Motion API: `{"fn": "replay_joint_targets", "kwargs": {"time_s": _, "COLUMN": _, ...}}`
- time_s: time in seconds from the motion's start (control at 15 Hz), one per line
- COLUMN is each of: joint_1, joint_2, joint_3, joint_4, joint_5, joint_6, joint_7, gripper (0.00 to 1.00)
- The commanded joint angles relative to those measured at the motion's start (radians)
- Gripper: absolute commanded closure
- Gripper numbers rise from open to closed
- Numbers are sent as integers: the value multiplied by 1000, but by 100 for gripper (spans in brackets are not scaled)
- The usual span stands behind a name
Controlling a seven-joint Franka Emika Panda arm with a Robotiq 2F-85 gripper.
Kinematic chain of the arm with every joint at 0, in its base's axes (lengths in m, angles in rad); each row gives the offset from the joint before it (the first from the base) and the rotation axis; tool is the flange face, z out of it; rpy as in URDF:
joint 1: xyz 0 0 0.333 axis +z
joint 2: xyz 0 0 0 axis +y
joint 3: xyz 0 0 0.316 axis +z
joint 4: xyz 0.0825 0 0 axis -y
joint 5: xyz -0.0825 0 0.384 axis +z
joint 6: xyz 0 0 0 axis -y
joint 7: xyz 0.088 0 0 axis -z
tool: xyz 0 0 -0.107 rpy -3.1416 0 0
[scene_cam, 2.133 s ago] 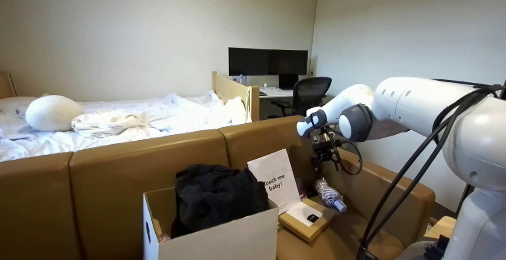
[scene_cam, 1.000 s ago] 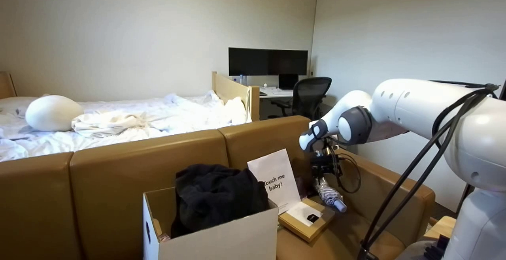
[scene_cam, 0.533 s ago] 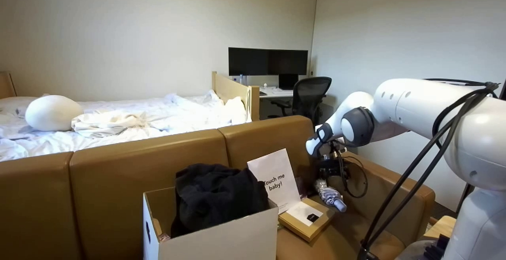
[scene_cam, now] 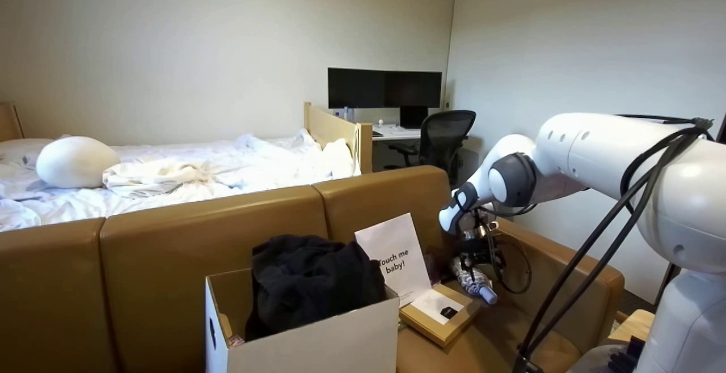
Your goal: Take the umbrella and put it in the box
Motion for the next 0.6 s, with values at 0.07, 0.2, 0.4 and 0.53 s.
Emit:
{"fn": "replay_joint_targets", "kwargs": {"time_s": 0.07, "joint_1": -20, "joint_2": 0, "joint_3": 47, "joint_4": -20, "joint_5": -77, "joint_6": -55, "joint_7": 31, "gripper": 0}}
{"fn": "replay_joint_targets", "kwargs": {"time_s": 0.2, "joint_1": 7, "joint_2": 0, "joint_3": -3, "joint_4": 0, "joint_5": 14, "joint_6": -132, "joint_7": 1, "gripper": 0}}
{"fn": "replay_joint_targets", "kwargs": {"time_s": 0.4, "joint_1": 16, "joint_2": -3, "joint_3": -11, "joint_4": -13, "joint_5": 16, "joint_6": -108, "joint_7": -11, "gripper": 0}}
{"fn": "replay_joint_targets", "kwargs": {"time_s": 0.53, "joint_1": 16, "joint_2": -4, "joint_3": -12, "joint_4": -13, "joint_5": 18, "joint_6": -111, "joint_7": -10, "gripper": 0}}
